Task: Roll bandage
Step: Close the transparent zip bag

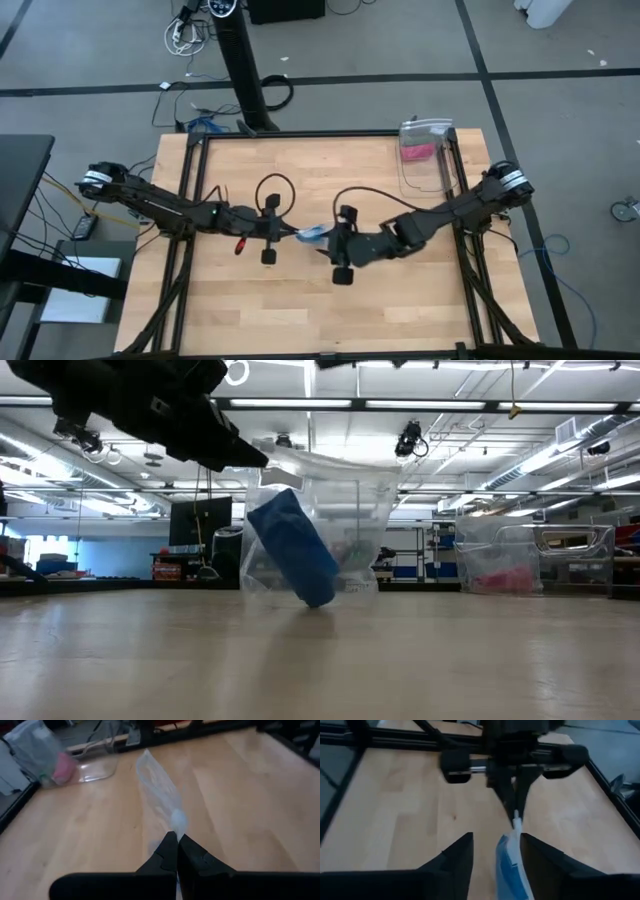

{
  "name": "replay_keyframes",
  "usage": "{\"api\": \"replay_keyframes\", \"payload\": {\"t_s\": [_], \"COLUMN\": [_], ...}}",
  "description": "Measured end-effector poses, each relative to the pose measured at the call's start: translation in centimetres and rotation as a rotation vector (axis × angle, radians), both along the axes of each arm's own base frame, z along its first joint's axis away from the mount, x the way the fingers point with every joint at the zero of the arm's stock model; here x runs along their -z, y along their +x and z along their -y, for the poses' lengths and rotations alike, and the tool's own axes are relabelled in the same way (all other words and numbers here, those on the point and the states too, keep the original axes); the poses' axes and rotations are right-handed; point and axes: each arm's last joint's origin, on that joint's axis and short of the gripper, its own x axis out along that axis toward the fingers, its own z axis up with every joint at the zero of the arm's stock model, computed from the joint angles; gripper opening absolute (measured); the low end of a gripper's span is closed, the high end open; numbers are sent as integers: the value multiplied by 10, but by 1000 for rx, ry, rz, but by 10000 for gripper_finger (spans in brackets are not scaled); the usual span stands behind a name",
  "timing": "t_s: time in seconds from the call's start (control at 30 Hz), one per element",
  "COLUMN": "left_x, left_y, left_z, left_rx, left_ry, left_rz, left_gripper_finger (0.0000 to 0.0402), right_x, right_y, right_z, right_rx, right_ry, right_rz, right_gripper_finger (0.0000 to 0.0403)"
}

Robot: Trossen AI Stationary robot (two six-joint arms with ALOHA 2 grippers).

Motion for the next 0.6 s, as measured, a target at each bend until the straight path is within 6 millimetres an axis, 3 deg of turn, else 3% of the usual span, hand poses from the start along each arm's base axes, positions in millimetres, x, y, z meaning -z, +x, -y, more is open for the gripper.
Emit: {"api": "replay_keyframes", "payload": {"t_s": [0.17,0.33,0.6], "left_x": [-7,-9,-9], "left_y": [3,3,3], "left_z": [4,5,5], "left_rx": [-3,2,10], "left_ry": [59,68,89], "left_rz": [-17,-28,-29], "left_gripper_finger": [1,1,1], "right_x": [12,20,17], "right_y": [15,19,20], "right_z": [8,9,9], "right_rx": [18,20,5], "right_ry": [-14,-24,-64], "right_rz": [0,-25,-4], "right_gripper_finger": [137,153,181]}}
